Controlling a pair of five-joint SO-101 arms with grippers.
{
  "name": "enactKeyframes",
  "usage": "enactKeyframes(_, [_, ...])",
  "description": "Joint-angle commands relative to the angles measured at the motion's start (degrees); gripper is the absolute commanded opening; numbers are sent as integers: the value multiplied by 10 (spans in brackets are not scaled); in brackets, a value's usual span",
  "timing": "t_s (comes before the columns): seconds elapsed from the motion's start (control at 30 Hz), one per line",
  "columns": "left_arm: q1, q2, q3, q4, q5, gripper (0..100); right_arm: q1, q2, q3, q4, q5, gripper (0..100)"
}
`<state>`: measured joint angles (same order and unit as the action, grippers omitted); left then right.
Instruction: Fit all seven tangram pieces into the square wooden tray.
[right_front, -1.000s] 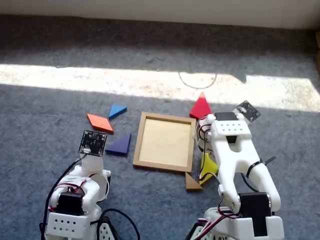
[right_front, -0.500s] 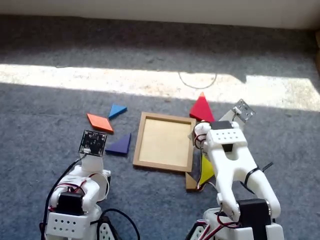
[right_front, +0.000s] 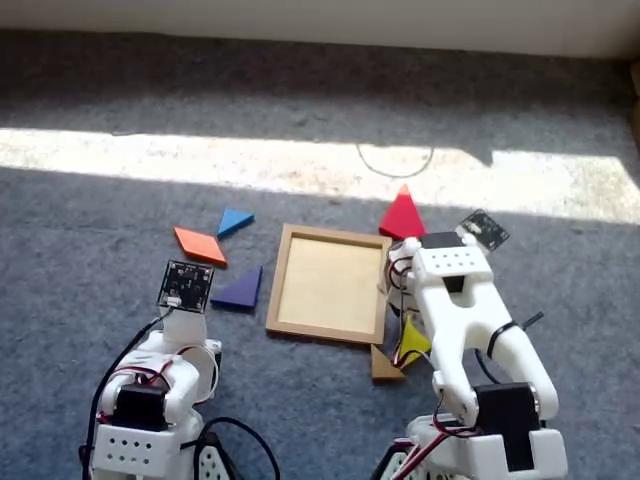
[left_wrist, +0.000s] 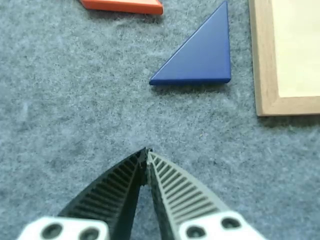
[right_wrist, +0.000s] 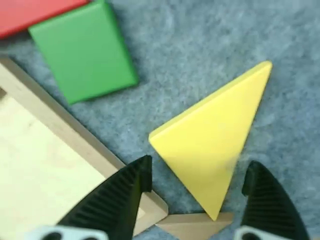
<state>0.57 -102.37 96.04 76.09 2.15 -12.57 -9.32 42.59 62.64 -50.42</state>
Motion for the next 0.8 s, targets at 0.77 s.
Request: enactKeyframes(0.77, [-5,-15,12,4,-4,6,46,-1,-10,-42,-40,286])
